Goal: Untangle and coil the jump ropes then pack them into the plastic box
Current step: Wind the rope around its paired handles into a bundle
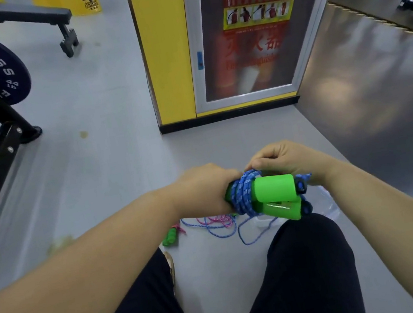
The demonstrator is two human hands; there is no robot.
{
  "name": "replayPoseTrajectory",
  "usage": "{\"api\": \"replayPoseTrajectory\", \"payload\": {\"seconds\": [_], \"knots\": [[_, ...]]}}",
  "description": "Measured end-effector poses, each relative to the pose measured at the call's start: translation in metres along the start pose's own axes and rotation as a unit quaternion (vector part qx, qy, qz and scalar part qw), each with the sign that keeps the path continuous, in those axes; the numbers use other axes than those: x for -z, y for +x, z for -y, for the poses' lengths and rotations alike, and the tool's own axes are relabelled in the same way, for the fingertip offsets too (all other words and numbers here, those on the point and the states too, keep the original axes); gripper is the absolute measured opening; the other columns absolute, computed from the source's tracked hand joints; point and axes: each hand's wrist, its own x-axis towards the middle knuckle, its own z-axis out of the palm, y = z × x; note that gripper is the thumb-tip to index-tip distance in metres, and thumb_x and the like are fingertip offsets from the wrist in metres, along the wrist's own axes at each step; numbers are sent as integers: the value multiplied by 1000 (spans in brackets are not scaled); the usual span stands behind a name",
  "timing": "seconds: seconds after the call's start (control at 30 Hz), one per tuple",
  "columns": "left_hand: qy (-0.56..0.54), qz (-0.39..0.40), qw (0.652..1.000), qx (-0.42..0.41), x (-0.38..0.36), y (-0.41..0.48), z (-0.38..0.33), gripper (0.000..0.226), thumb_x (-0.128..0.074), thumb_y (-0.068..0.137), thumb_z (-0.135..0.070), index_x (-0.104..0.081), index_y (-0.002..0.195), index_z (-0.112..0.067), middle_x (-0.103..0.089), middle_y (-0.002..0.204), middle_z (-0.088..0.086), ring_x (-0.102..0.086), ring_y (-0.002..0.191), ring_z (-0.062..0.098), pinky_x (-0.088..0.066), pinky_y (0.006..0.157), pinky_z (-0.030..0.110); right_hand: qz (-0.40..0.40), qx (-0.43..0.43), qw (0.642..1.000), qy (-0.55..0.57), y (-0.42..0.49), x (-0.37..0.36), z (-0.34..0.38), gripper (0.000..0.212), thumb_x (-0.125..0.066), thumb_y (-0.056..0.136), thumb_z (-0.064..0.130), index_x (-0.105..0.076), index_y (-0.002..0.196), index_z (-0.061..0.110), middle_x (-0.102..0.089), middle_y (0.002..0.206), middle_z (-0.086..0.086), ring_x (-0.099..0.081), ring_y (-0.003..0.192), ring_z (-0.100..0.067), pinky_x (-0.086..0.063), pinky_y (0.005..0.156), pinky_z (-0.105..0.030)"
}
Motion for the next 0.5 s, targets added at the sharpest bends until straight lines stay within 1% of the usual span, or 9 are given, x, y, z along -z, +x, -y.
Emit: {"api": "replayPoseTrajectory", "payload": {"seconds": [0.03,0.1,0.17,0.2,0.23,0.3,0.37,0.43,0.5], "knots": [[-53,-12,999,-6,-1,-1,-1,33,-68,81,-35,-58,110,-22,-67,95,-3,-57,82,17,-43,68,27,-21,-36,998,53,0,-3,-12,17,-53,89,12,-65,78,11,-69,69,2,-60,56,-4,-49,55,-17],[-176,-36,984,2,-1,-3,-1,31,-75,76,-29,-63,102,-17,-69,89,-2,-59,78,15,-46,70,26,-80,-125,968,202,-1,-17,-35,25,-40,97,9,-56,78,11,-69,85,-9,-63,53,-7,-52,52,-22],[-279,-52,958,36,-3,-2,0,28,-78,73,-23,-65,98,-18,-70,87,-4,-60,75,9,-48,68,18,-135,-93,946,280,-6,-34,-45,27,-39,91,3,-43,68,15,-55,59,-1,-46,39,-9,-41,40,-22],[-317,-58,945,62,-3,-1,1,27,-79,72,-21,-65,96,-20,-70,86,-3,-59,73,6,-48,67,15,-146,-48,947,282,-5,-42,-47,24,-42,82,4,-38,63,18,-40,50,4,-33,38,-8,-31,38,-22],[-350,-64,930,93,-5,0,4,28,-79,71,-20,-66,96,-19,-71,87,-2,-60,72,7,-49,67,14,-133,-11,956,262,-9,-50,-44,20,-43,74,5,-36,61,19,-32,49,5,-23,42,-8,-22,40,-20],[-408,-72,898,150,-9,2,10,28,-80,70,-18,-68,95,-17,-72,90,3,-63,75,11,-52,72,19,-87,12,969,231,-15,-63,-35,15,-44,65,5,-48,71,18,-35,57,3,-22,47,-7,-19,43,-17],[-418,-68,889,175,-12,4,12,28,-79,71,-19,-69,96,-16,-72,90,4,-65,80,16,-53,76,25,-55,16,978,198,-18,-65,-33,20,-53,74,14,-52,92,21,-40,63,6,-25,48,-3,-21,43,-15],[-380,-80,904,177,-17,8,7,27,-79,72,-22,-67,95,-16,-70,88,4,-63,79,17,-52,74,26,-96,9,979,182,-14,-68,-28,12,-59,87,30,-50,89,23,-39,55,12,-29,41,1,-24,41,-11],[-397,-105,891,193,-21,11,1,26,-79,71,-23,-68,93,-14,-71,88,7,-64,79,18,-52,76,30,-156,-6,968,198,-10,-73,-23,20,-55,86,39,-48,80,21,-35,51,9,-27,38,1,-23,40,-13]]}}
